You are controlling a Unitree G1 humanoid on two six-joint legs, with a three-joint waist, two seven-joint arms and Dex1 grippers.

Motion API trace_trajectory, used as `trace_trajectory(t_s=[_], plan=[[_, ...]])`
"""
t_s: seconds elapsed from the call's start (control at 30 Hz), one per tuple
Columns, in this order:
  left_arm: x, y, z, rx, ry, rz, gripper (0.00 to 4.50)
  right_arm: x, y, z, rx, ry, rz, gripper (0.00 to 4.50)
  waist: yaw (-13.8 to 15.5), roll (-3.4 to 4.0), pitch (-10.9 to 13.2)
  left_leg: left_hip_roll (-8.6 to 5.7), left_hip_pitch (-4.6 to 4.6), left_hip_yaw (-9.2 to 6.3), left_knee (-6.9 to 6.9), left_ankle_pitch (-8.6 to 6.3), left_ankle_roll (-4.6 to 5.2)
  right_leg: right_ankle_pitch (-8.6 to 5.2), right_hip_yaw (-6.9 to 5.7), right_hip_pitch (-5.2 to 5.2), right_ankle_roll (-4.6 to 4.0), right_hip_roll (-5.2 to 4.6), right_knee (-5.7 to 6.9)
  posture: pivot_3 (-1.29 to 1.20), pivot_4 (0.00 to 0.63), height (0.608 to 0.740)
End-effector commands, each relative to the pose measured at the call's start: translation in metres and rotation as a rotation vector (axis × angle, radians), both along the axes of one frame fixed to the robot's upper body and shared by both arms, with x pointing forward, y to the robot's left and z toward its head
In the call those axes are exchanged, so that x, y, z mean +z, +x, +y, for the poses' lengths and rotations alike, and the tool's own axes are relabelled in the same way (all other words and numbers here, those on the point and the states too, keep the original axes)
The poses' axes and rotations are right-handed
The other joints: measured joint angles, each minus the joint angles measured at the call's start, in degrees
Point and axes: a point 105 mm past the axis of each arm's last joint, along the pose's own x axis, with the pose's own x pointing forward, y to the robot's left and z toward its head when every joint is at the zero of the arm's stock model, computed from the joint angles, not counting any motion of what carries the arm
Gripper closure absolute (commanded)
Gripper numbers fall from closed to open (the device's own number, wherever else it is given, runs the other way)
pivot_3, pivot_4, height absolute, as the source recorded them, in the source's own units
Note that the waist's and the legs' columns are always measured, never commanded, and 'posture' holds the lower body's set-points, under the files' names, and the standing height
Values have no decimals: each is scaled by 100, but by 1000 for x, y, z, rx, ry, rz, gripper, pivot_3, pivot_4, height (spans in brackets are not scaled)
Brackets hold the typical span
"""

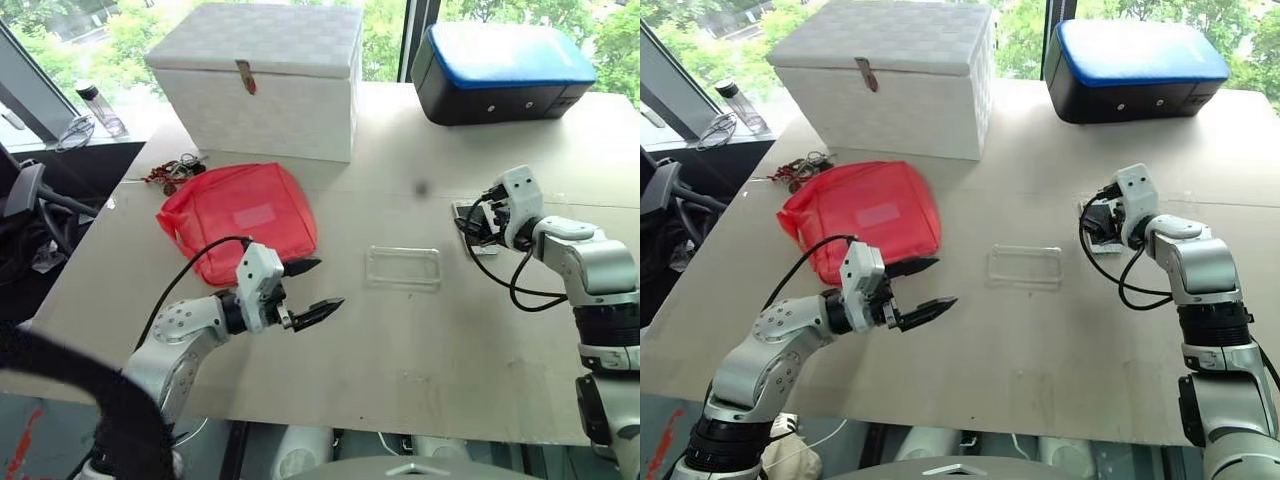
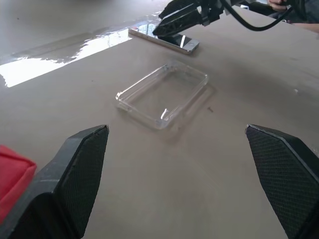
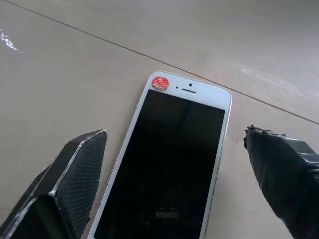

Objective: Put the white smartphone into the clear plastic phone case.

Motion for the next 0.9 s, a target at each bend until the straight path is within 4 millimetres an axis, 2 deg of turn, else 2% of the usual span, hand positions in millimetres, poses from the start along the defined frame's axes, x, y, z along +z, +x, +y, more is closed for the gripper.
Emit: trace_trajectory(t_s=[0.03,0.17,0.37,0.53,0.6,0.73,0.9], plan=[[11,-1,-7,-20,-10,-31,0,12,4,-3,-51,28,-23,35,-2,0,0,0,0,0,0,0,0,0,0,0,0,1,0,0,150,740],[14,-3,-9,-21,-12,-28,0,-5,-4,-4,-88,34,42,35,12,0,0,0,1,2,0,0,1,0,2,1,0,3,-1,0,150,740],[15,-7,-12,-3,-17,-6,0,-49,-31,-7,-165,2,182,35,27,-9,-11,-1,6,-2,0,0,1,0,-1,7,1,4,0,0,150,740],[17,-10,-20,-11,-27,6,0,-61,-37,-3,-184,27,257,35,38,-23,-23,-1,22,-8,6,-1,2,0,-8,29,1,5,3,0,150,740],[18,-9,-20,-10,-28,5,0,-64,-37,-3,-172,-21,289,35,35,-28,-29,-2,24,-9,8,-1,2,0,-9,32,1,7,6,0,150,740],[21,-7,-19,-2,-33,1,0,-68,-35,-1,-158,14,310,35,25,-49,-47,-2,29,-12,8,0,1,0,-12,37,0,10,6,0,150,740],[21,-7,-19,5,-35,2,0,-84,-39,3,-140,11,350,35,22,-74,-65,-2,55,-11,8,-1,3,0,-11,66,0,9,2,0,150,740]])
